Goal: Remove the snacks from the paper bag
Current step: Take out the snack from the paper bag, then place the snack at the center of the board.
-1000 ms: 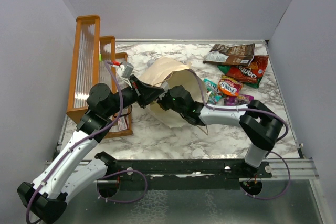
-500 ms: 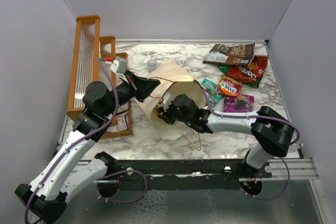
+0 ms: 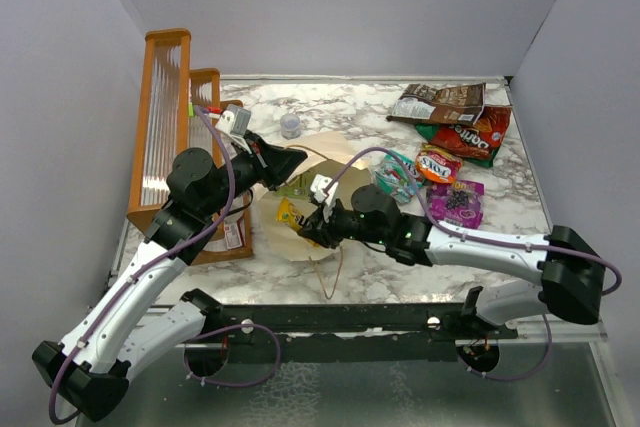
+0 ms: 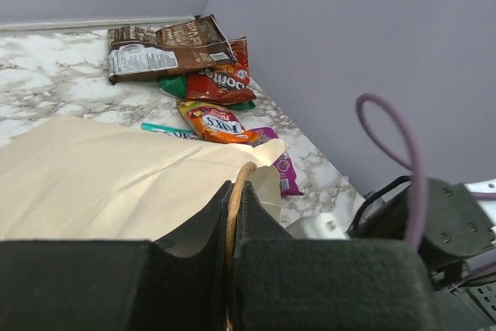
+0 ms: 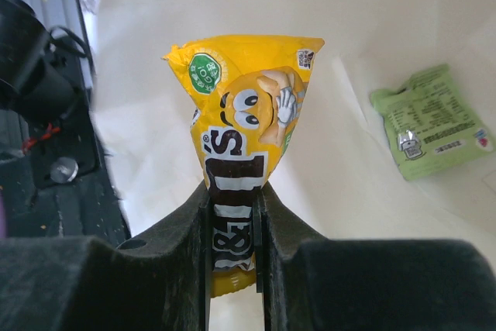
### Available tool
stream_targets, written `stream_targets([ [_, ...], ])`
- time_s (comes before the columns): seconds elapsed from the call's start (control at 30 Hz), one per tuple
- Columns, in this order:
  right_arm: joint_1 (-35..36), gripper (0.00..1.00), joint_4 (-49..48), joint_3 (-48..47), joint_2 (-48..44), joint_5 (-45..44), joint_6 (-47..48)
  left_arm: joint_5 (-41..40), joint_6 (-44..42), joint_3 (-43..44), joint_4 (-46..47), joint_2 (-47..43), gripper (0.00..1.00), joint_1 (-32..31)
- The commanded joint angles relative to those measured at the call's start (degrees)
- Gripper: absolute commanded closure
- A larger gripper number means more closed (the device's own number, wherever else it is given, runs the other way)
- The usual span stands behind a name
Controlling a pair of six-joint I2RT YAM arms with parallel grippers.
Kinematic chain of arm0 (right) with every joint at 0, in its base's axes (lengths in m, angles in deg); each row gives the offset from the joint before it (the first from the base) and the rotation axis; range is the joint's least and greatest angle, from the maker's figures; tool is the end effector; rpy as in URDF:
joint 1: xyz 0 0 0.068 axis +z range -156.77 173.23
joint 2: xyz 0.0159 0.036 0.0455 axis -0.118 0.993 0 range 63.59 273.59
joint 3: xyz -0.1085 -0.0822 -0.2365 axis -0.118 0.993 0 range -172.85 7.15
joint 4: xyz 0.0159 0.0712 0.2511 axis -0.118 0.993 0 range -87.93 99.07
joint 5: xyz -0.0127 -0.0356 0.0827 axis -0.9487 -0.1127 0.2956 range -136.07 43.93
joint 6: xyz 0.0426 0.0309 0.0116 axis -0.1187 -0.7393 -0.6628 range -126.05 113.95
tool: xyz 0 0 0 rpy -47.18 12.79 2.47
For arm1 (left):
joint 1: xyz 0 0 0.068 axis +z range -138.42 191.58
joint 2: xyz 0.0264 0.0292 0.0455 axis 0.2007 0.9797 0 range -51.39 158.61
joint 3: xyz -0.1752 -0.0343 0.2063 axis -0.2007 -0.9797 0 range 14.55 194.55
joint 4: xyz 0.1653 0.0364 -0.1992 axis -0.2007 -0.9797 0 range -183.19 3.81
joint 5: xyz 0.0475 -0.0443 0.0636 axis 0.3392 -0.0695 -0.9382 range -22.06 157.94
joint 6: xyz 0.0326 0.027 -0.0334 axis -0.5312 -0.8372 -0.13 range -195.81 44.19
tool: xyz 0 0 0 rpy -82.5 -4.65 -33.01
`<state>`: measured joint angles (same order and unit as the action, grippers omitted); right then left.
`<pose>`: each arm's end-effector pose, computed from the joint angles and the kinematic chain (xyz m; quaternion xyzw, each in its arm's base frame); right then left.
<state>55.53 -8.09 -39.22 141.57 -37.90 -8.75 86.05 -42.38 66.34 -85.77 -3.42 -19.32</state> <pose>0.1381 0.2741 0.2545 -0.4445 0.6953 0.3514 0.4421 0.1585 -0.1075 0.3937 0.1005 0.6743 -0.4759 0.5556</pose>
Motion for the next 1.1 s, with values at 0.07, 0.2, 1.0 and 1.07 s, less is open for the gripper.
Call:
stream_targets([
  [0.07, 0.3, 0.89, 2.7, -2.0, -9.8, -0.6, 1.1, -5.3, -2.8, 2.0, -4.8, -2.1, 1.0, -0.2],
  [0.2, 0.3, 0.88, 5.4, -4.2, -15.8, 1.5, 2.9, -5.3, -3.4, 2.2, -6.0, -2.6, 1.0, -0.2],
  [1.0, -10.9, 0.89, 15.0, -1.0, -24.7, -59.4, -9.7, -2.2, -2.2, 1.3, -7.3, -3.5, 1.0, -0.3],
  [1.07, -17.0, 0.89, 19.5, 0.4, -22.6, -50.8, -16.3, -2.0, -2.3, 1.4, -7.6, -3.4, 1.0, -0.2],
])
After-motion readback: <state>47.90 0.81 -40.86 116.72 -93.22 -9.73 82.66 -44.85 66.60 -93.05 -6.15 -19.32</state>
